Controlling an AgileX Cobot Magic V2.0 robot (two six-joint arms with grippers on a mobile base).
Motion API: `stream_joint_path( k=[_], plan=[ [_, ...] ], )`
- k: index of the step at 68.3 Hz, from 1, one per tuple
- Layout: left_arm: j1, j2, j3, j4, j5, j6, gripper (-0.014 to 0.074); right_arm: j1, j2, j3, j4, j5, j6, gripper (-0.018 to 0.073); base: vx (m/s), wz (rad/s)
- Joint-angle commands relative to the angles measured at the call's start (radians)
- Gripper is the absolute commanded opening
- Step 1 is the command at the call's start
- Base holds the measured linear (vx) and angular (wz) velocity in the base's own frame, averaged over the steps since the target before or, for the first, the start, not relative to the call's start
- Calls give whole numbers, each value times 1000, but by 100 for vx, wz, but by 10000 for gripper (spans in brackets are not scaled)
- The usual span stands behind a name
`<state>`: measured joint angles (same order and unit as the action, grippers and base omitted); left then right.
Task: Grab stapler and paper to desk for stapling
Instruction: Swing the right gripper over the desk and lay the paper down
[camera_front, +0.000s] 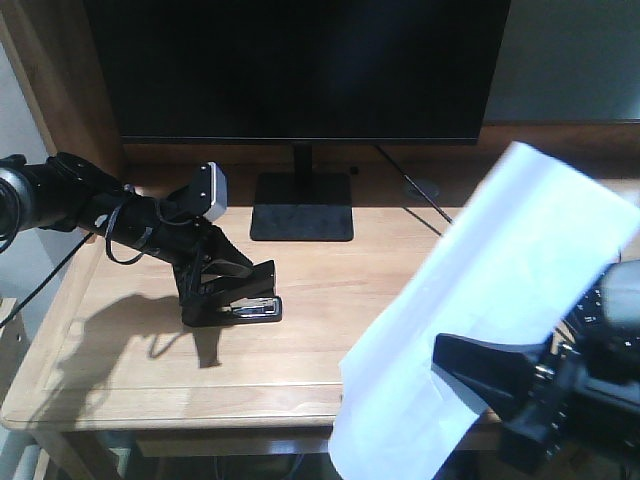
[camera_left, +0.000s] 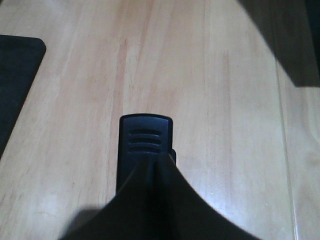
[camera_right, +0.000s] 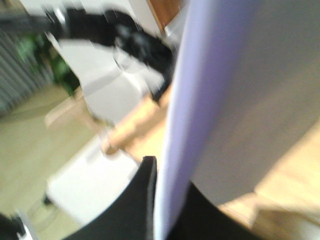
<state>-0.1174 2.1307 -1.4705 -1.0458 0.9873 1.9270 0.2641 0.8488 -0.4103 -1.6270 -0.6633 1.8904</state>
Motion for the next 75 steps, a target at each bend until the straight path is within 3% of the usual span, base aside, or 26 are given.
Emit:
stream_joint_path(
  k=[1, 13, 30, 40, 53, 75],
  plan=[
    [-3, -63, -24, -51, 18, -12, -6, 0, 99, -102, -133, -41, 98, -1, 0, 0],
    [-3, -63, -24, -51, 18, -12, -6, 17, 278, -222, -164, -118, 108, -1, 0, 0],
    [-3, -63, -24, -51, 18, -12, -6, 165, 498, -375, -163, -88, 126, -1, 0, 0],
    [-3, -63, -24, -51, 18, -12, -6, 171, 606, -391, -164, 23, 240, -1, 0, 0],
    [-3, -63, -24, -51, 18, -12, -6, 170, 712, -387, -164, 202, 240, -1, 0, 0],
    [-3, -63, -24, -51, 18, -12, -6, 170, 844, -387, -165, 335, 240, -1, 0, 0]
  ],
)
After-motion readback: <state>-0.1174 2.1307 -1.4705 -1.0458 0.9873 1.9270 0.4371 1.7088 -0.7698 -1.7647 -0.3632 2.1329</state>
